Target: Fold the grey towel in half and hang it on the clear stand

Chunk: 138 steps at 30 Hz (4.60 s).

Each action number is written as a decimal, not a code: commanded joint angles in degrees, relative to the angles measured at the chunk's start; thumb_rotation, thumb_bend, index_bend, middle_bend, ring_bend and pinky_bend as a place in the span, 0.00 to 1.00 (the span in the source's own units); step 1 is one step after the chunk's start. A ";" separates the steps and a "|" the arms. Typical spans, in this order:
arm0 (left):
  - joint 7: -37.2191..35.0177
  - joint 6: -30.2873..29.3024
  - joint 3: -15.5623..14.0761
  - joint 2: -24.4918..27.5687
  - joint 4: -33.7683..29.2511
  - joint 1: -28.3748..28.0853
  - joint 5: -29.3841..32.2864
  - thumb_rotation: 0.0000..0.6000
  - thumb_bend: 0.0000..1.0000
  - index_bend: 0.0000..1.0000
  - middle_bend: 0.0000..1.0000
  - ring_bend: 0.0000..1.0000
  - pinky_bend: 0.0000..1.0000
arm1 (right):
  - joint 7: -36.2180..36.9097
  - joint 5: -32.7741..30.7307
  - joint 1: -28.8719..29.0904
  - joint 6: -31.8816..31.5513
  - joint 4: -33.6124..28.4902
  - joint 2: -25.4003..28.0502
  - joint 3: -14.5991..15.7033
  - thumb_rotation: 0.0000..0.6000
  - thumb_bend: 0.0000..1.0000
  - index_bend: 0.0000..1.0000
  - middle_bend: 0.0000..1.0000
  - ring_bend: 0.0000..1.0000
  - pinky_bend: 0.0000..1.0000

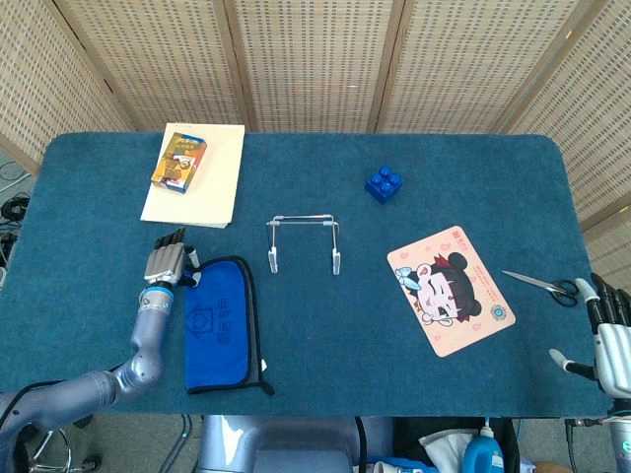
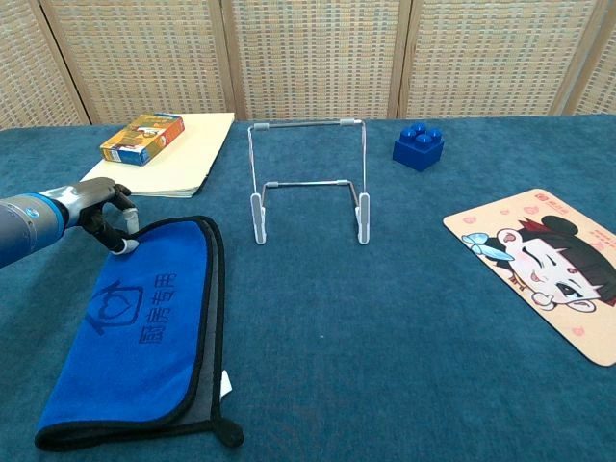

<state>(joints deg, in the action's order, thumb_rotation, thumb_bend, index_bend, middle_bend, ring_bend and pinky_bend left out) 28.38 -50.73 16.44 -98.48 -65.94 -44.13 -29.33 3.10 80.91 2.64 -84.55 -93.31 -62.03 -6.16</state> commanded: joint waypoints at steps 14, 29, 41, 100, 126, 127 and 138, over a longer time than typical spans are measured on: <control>-6.17 -4.13 -1.12 4.53 -7.81 3.47 -9.41 1.00 0.59 0.81 0.00 0.00 0.00 | 0.34 0.33 -0.21 -0.44 -0.20 0.21 0.07 1.00 0.00 0.00 0.00 0.00 0.00; -9.24 -7.74 0.49 9.98 -13.85 4.99 -14.67 1.00 0.59 0.87 0.00 0.00 0.00 | 1.19 0.54 -0.42 -0.76 -0.38 0.61 0.08 1.00 0.00 0.00 0.00 0.00 0.00; -5.66 -9.35 4.31 17.10 -22.22 3.45 -10.56 1.00 0.59 0.88 0.00 0.00 0.00 | 1.62 -0.21 -0.26 -0.25 -0.22 0.72 -0.23 1.00 0.00 0.00 0.00 0.00 0.00; -8.70 -18.14 19.79 12.04 -20.34 -21.66 -5.66 1.00 0.59 0.89 0.00 0.00 0.00 | 8.42 -5.36 0.30 3.64 2.35 2.59 -2.46 1.00 0.00 0.00 0.00 0.00 0.00; -7.14 -21.09 20.73 7.04 -21.85 -24.37 -1.58 1.00 0.58 0.89 0.00 0.00 0.00 | 8.03 -5.95 0.39 4.01 2.58 2.45 -2.70 1.00 0.00 0.00 0.00 0.00 0.00; -7.18 -21.31 20.43 7.17 -22.64 -23.93 -1.63 1.00 0.58 0.90 0.00 0.00 0.00 | 7.98 -5.89 0.39 3.98 2.55 2.45 -2.69 1.00 0.00 0.00 0.00 0.00 0.00; -9.37 -21.99 16.37 10.38 -31.93 -17.99 -4.94 1.00 0.58 0.90 0.00 0.00 0.00 | 7.48 -5.56 0.29 3.64 2.22 2.40 -2.55 1.00 0.00 0.00 0.00 0.00 0.00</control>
<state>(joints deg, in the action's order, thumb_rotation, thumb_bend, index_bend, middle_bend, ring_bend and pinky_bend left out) 19.40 -72.51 33.30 -88.54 -97.33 -62.61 -33.77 10.56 75.36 2.93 -80.92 -91.10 -59.63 -8.71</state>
